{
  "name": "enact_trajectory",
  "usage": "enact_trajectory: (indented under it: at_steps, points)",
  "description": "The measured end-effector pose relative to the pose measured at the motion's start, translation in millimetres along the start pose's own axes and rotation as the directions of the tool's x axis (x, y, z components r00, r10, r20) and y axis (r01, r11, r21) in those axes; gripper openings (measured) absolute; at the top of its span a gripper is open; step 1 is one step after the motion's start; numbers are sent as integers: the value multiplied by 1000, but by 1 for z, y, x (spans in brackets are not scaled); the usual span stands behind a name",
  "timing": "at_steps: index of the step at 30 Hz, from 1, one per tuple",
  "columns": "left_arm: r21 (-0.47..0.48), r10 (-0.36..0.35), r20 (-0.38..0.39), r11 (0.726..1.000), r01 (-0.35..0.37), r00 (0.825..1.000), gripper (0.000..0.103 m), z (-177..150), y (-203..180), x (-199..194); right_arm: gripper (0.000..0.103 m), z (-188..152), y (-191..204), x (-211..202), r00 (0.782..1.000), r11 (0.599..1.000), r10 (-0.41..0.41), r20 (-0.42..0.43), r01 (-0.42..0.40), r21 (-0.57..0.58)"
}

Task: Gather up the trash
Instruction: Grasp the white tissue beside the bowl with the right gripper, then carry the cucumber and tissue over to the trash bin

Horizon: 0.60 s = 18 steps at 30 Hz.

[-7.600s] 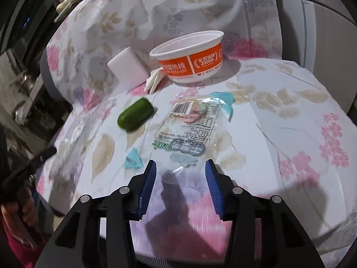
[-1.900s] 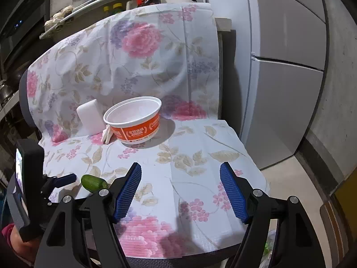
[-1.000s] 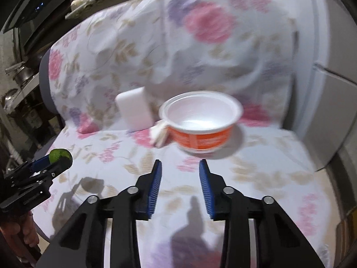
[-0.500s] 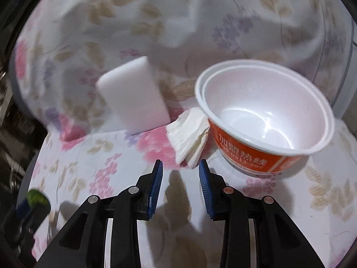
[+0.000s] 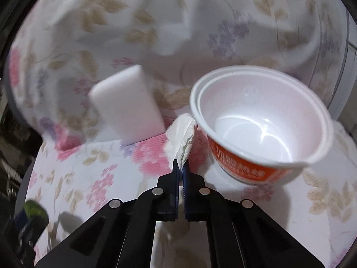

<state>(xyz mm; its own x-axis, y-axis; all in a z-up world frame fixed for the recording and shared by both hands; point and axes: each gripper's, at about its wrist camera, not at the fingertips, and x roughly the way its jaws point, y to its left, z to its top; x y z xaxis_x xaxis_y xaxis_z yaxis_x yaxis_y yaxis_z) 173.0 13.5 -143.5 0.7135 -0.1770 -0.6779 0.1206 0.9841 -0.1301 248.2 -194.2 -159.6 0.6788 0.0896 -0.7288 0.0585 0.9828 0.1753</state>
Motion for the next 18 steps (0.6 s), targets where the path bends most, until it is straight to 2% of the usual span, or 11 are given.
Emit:
enact_trajectory:
  at_steps: [5, 9, 14, 18]
  points:
    - [23, -32, 22, 999, 32, 999, 60, -4, -16, -25, 3, -14, 2, -66, 996, 995, 37, 84, -29, -91]
    - [37, -129, 39, 991, 128, 991, 60, -10, -37, -51, 3, -31, -15, -129, 987, 993, 54, 152, -37, -117]
    - [106, -234, 59, 968, 227, 970, 60, -22, -78, -84, 3, -59, -40, -187, 975, 989, 4, 222, 29, -143]
    - [189, -310, 47, 936, 297, 949, 60, -38, -120, -98, 3, -85, -81, -226, 970, 992, -52, 239, 77, -100]
